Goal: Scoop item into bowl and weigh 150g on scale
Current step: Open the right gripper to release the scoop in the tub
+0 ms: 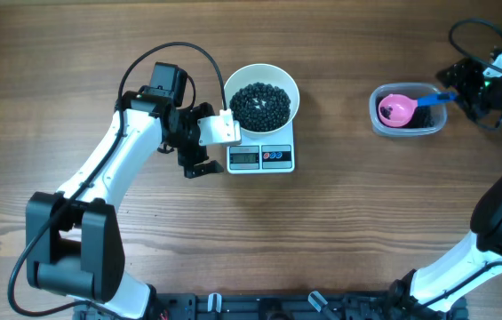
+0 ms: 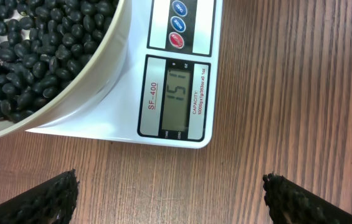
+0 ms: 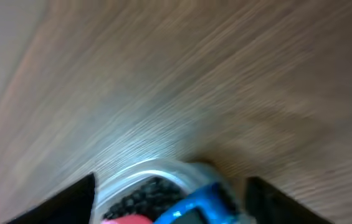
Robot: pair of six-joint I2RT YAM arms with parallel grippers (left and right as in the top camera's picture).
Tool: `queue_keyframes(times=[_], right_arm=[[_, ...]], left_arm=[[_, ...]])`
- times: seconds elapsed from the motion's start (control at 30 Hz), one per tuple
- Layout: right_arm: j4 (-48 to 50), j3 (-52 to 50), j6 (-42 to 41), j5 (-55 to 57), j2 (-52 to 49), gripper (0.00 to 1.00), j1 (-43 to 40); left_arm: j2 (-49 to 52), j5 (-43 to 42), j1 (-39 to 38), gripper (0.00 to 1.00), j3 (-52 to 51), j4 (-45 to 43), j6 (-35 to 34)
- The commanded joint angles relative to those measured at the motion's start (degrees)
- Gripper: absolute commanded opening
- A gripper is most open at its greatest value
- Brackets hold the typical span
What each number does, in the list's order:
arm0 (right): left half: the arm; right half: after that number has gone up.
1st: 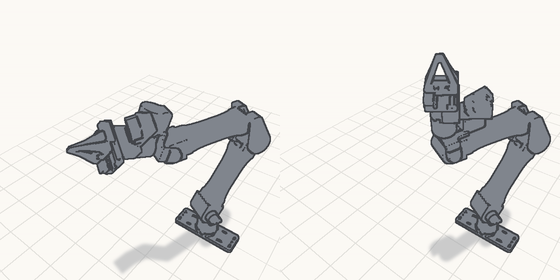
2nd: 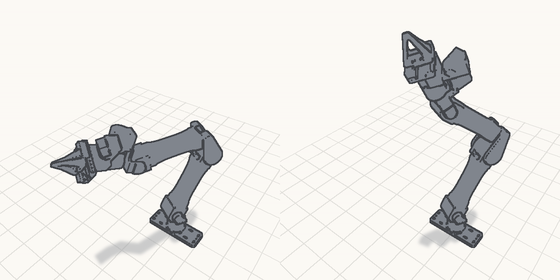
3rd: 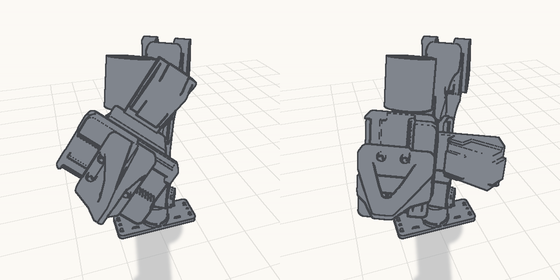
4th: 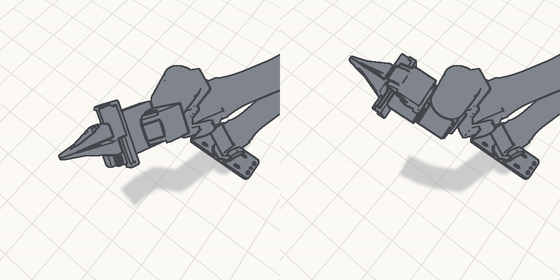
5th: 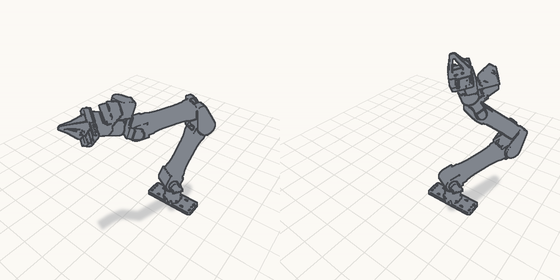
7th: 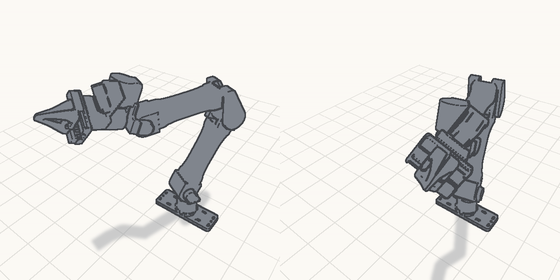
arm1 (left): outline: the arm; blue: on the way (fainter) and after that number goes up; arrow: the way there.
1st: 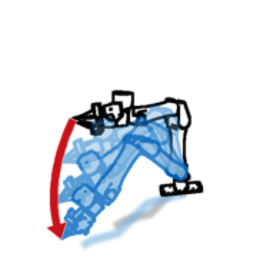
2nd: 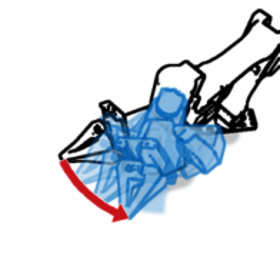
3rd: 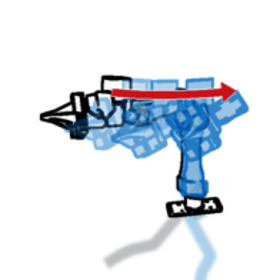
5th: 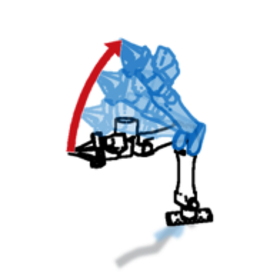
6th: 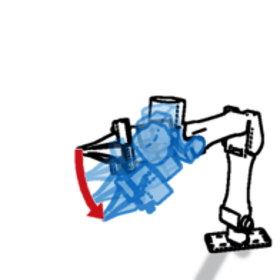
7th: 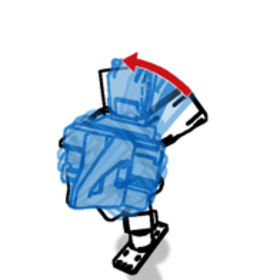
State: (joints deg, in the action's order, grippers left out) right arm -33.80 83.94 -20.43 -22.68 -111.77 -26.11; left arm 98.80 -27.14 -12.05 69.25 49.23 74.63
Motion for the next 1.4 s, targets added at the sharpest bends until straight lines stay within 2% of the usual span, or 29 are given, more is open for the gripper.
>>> queue_keyframes(times=[0.0, 0.07, 1.37], right_arm=[[0.2, 0.0, -1.2, 7.1, -0.9, 0.93, 0.2], [0.1, 0.0, -1.2, 7.9, -0.9, 1.00, 0.2], [0.2, 0.0, -1.2, 7.8, -0.9, 1.00, 0.2]], left_arm=[[-0.4, -1.3, 0.0, 1.00, -0.4, 0.0, -0.5], [-0.4, -1.3, 0.0, 1.00, -0.4, 0.0, -0.5], [-0.4, -1.3, 0.0, 1.00, -0.4, 0.0, -0.5]])
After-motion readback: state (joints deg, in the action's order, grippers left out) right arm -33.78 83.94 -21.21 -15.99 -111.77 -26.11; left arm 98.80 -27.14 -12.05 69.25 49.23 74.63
